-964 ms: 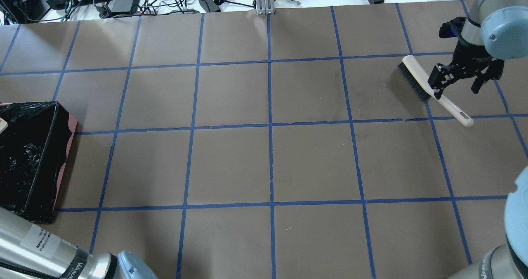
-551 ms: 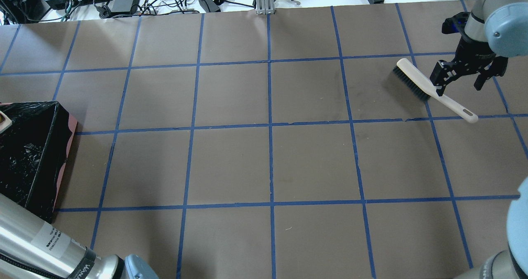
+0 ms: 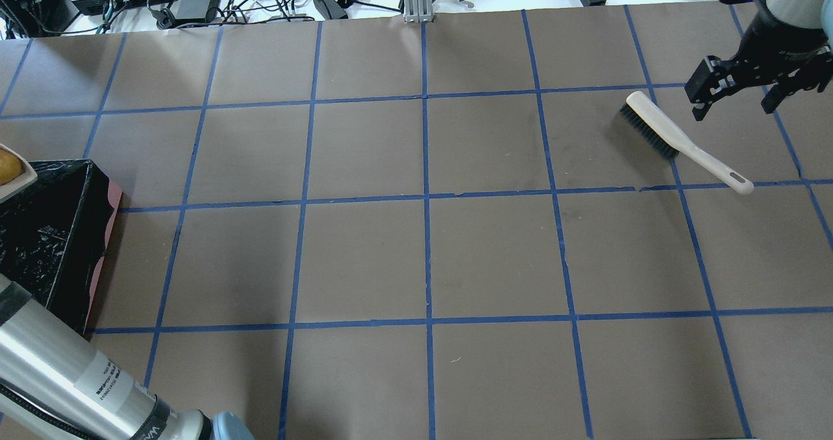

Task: Sweep and dump trash into bin
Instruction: 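Open the right gripper to release the brush and raise it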

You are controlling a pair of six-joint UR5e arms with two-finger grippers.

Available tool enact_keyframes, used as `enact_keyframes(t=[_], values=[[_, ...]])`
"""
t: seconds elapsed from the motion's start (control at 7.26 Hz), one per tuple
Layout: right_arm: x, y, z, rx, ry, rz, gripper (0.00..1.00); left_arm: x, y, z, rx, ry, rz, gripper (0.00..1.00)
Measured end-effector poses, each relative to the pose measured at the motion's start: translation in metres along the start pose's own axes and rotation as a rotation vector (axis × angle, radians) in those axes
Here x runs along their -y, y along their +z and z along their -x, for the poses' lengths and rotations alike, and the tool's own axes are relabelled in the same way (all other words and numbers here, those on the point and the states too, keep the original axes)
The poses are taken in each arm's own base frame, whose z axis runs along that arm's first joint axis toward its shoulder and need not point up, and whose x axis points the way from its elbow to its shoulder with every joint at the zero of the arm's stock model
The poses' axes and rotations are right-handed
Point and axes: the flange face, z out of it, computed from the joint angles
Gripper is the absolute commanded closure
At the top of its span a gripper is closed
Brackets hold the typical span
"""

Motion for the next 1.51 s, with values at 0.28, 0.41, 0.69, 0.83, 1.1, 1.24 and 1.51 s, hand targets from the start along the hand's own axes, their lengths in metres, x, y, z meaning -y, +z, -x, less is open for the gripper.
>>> enact_keyframes(t=[0.28, 0.41, 0.69, 0.83, 1.1, 1.24, 1.51], values=[[-0.024, -0.057, 0.055, 0.008, 0.048, -0.071, 0.0, -0.007, -0.008, -0.01, 0.039, -0.039, -0.026, 1.0], [-0.035, -0.074, 0.094, 0.024, 0.073, -0.083, 0.0, -0.011, -0.013, -0.014, 0.07, -0.044, -0.046, 1.0], [-0.053, -0.087, 0.16, 0.044, 0.105, -0.089, 0.0, -0.017, -0.017, -0.015, 0.129, -0.032, -0.062, 1.0], [-0.059, -0.087, 0.18, 0.051, 0.121, -0.086, 0.0, -0.018, -0.016, -0.011, 0.158, -0.018, -0.05, 1.0], [-0.064, -0.087, 0.195, 0.08, 0.127, -0.078, 0.0, -0.019, -0.011, -0.009, 0.215, -0.015, -0.048, 1.0], [-0.065, -0.087, 0.197, 0.088, 0.128, -0.077, 0.0, -0.021, -0.007, -0.012, 0.233, -0.038, -0.05, 1.0], [-0.066, -0.087, 0.198, 0.09, 0.125, -0.075, 0.0, -0.03, -0.002, -0.015, 0.262, -0.09, -0.055, 1.0]])
